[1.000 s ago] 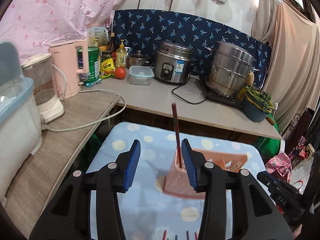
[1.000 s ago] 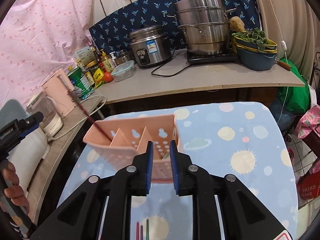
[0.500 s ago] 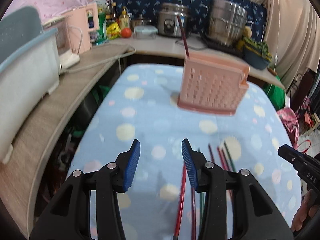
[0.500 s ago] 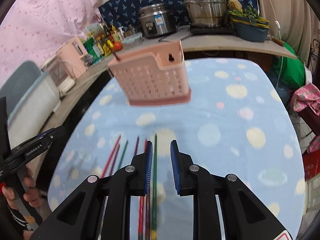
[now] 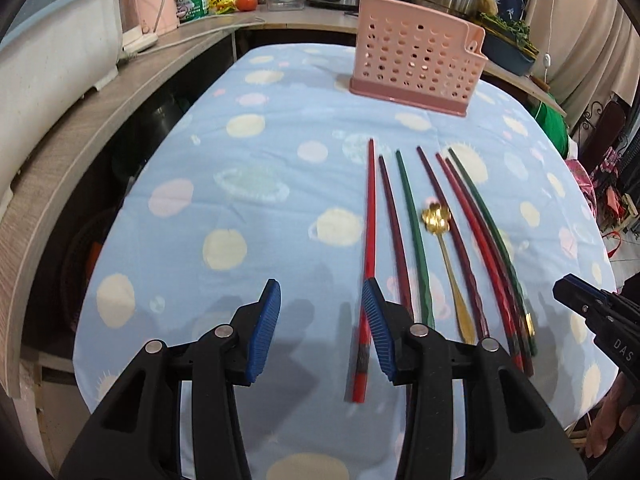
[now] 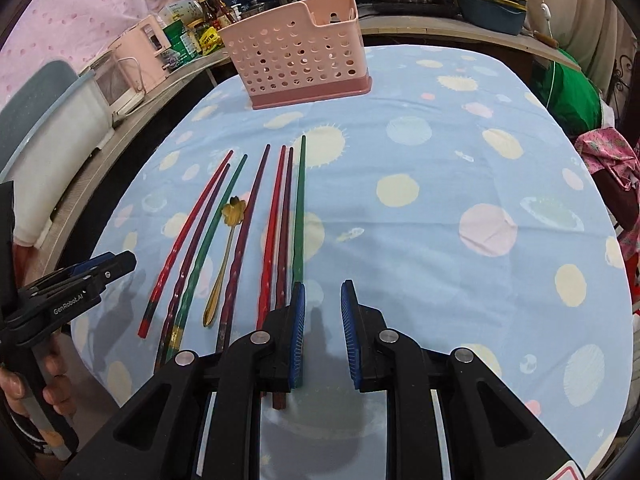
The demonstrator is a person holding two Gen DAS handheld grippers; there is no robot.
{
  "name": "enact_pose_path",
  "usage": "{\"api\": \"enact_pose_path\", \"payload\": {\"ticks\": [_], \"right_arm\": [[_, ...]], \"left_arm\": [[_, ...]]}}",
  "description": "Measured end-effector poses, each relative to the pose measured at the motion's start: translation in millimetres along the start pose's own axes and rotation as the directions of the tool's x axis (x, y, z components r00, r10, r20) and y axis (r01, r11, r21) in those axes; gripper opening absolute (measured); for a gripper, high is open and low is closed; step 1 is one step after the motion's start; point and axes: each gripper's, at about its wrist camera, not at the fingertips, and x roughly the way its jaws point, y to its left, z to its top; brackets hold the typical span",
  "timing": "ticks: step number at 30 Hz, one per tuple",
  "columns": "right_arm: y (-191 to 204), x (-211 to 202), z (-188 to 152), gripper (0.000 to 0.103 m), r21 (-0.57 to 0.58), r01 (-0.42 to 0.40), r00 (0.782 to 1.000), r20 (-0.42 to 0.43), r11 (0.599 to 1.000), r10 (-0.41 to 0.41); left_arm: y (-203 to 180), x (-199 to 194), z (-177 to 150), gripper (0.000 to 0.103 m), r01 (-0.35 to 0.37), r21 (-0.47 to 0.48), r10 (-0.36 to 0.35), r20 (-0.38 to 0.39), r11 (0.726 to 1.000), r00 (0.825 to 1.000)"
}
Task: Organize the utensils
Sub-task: 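Move both tools back down to the remaining utensils on the table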
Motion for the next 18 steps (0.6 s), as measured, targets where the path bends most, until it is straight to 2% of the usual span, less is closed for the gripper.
{"api": "enact_pose_path", "payload": {"ticks": [18], "right_arm": [[10.9, 6.1, -24.3, 0.019, -0.022, 0.005, 1.000, -0.029, 1.000, -0.005]], "left_arm": [[-12.3, 2.0, -32.8, 0.041, 0.039, 0.022, -0.038, -0.056, 0.999, 0.998]]}}
